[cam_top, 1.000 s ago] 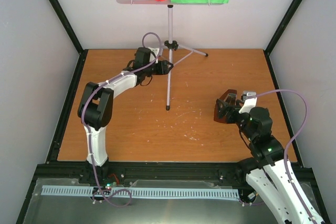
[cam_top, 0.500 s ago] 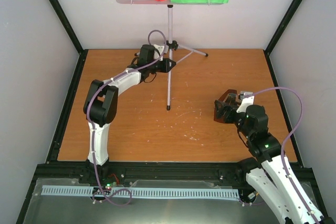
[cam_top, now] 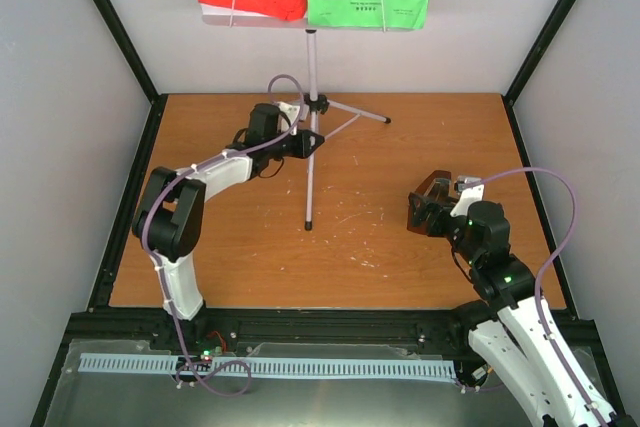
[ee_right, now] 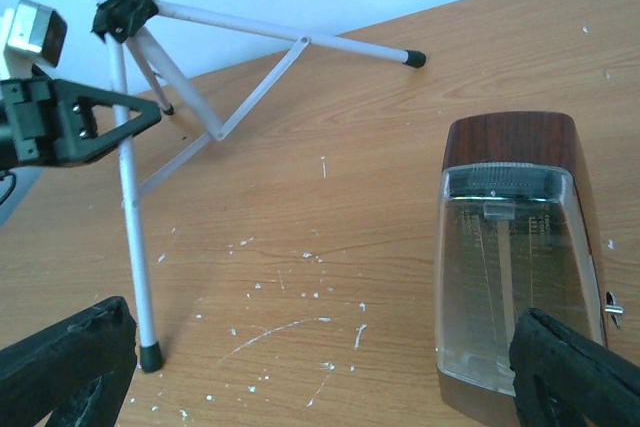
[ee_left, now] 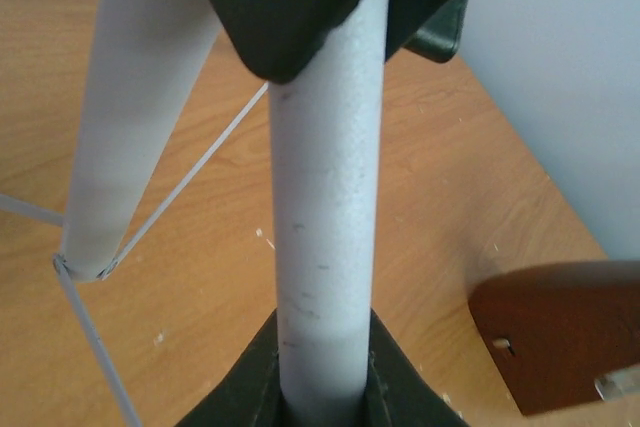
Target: Pack up the instrument practice props
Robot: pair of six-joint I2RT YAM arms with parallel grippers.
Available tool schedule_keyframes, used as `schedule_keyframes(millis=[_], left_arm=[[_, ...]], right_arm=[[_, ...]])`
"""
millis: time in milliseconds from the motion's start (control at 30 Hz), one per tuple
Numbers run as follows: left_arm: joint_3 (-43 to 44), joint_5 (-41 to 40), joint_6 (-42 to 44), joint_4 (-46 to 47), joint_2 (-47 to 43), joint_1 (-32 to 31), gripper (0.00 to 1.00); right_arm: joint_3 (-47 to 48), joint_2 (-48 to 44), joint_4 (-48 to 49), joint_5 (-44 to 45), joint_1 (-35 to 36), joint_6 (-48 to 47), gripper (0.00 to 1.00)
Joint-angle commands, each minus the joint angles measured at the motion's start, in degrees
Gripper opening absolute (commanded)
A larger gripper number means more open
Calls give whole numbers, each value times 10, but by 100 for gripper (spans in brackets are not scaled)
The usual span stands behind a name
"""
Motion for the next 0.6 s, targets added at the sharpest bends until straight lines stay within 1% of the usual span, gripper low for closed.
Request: schedule_keyframes(millis=[0, 133, 267, 367, 500, 567], left_arm=[[-58, 60, 11, -16, -64, -5, 0], [-128, 93, 23, -27, -106, -9, 0], [-191, 103, 34, -43, -151, -21, 0], [-220, 105, 35, -52, -181, -32, 1], [-237, 112, 23, -53, -204, -34, 8], [-238, 111, 22, -54, -212, -34, 15]], right_arm=[[-8, -9, -6, 0, -3, 11, 100], [-8, -12, -11, 0, -3, 15, 100], [-9, -15, -11, -1, -3, 19, 100], [-9, -14, -14, -1, -3, 21, 100], [-13, -14, -12, 0, -3, 27, 100], [-14, -14, -11, -3, -3, 30, 100]])
